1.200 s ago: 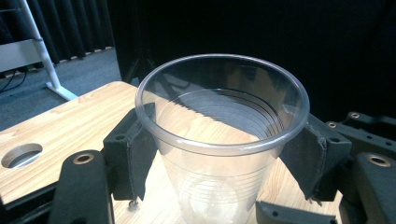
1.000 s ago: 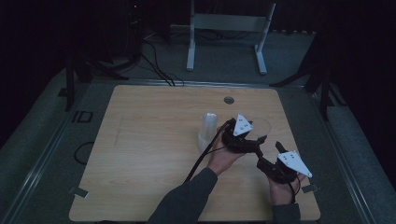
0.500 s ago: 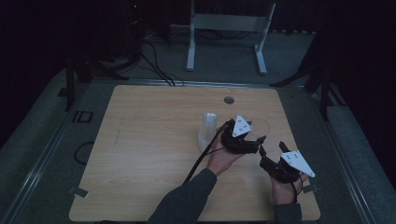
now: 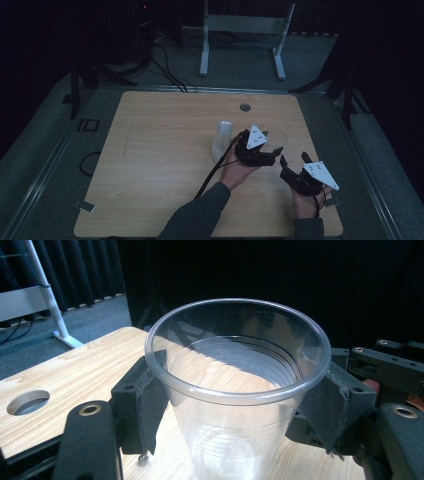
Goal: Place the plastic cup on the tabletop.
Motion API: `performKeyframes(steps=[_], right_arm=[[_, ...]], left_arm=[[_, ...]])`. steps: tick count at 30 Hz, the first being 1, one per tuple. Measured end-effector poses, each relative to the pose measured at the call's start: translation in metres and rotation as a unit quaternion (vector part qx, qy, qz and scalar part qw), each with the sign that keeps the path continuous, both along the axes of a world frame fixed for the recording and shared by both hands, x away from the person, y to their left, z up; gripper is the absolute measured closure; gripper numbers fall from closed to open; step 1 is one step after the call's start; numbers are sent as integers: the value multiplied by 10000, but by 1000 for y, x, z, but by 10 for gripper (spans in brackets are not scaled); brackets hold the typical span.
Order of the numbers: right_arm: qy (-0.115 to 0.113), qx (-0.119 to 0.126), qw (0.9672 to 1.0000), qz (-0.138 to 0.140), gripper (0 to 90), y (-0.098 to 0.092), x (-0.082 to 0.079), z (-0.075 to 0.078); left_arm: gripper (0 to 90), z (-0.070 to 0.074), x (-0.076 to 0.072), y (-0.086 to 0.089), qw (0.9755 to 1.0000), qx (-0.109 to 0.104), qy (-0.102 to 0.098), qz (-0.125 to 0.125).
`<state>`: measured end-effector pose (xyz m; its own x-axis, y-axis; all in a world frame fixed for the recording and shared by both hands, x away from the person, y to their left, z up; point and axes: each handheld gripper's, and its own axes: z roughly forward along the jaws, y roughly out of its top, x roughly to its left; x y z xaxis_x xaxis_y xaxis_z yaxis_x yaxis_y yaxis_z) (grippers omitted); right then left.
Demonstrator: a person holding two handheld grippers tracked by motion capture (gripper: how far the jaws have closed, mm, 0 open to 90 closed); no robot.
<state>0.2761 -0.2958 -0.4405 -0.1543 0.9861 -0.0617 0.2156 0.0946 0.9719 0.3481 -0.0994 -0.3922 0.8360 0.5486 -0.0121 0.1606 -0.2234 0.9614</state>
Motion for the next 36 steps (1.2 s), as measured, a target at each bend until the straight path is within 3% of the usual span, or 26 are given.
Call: performKeyframes(steps=[36], right_arm=[[51, -44, 10000, -25, 260, -1, 0, -4]], left_arm=[[311, -22, -5, 5, 9999, 91, -33, 138]])
